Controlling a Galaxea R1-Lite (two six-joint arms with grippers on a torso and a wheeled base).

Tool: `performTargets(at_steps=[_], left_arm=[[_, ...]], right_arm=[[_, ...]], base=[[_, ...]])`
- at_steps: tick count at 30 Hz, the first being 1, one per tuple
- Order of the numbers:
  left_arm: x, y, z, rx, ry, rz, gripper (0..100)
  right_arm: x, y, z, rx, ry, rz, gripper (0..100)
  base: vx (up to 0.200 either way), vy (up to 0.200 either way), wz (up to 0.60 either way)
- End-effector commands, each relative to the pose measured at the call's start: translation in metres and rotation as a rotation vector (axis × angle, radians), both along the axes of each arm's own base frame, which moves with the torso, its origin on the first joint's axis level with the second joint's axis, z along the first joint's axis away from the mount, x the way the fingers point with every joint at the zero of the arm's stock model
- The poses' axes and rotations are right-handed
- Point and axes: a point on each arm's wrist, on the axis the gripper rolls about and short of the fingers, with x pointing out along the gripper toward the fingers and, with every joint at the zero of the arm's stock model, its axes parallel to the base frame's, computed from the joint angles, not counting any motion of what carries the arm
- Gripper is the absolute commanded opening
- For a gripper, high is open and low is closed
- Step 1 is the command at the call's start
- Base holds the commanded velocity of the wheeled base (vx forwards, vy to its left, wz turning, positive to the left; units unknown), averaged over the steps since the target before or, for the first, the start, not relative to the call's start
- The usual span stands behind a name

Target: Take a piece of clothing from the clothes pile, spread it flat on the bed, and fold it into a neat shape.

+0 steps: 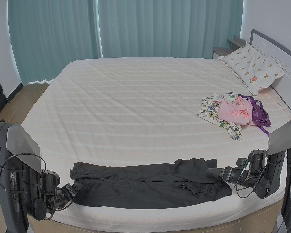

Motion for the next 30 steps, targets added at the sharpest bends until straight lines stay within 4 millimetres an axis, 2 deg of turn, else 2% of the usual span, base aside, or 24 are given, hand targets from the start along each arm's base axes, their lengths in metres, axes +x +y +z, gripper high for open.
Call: performTargets(at_steps=[1,13,14,20,22,25,30], left_arm=[[-0.005,-0.005,-0.007,0.007,0.037,-0.025,100],[-0.008,-0.018,-0.010,0.012,0.048,-0.034,100],[-0.008,-0.018,-0.011,0.020,0.052,-0.034,0],[-0.011,-0.020,-0.019,0.101,0.080,-0.016,0],[-0.014,-0.018,-0.025,0.187,0.110,-0.013,0],[-0.015,-0.018,-0.025,0.203,0.128,-0.011,0],[-0.022,-0.018,-0.012,0.217,0.174,-0.028,0]], right_arm=[[0.000,0.000,-0.003,-0.001,0.010,0.002,100],[0.000,0.000,-0.003,-0.001,0.010,0.002,100],[0.000,0.000,-0.003,-0.001,0.011,0.002,100],[0.000,0.000,-0.003,-0.001,0.011,0.002,100],[0.000,0.001,-0.003,-0.001,0.010,0.003,100],[0.000,0.000,-0.003,-0.001,0.011,0.002,100],[0.001,0.001,-0.003,-0.001,0.005,0.002,100]], base=[[0.000,0.000,0.00],[0.000,0.000,0.00],[0.000,0.000,0.00],[0.000,0.000,0.00],[0.000,0.000,0.00],[0.000,0.000,0.00],[0.000,0.000,0.00]])
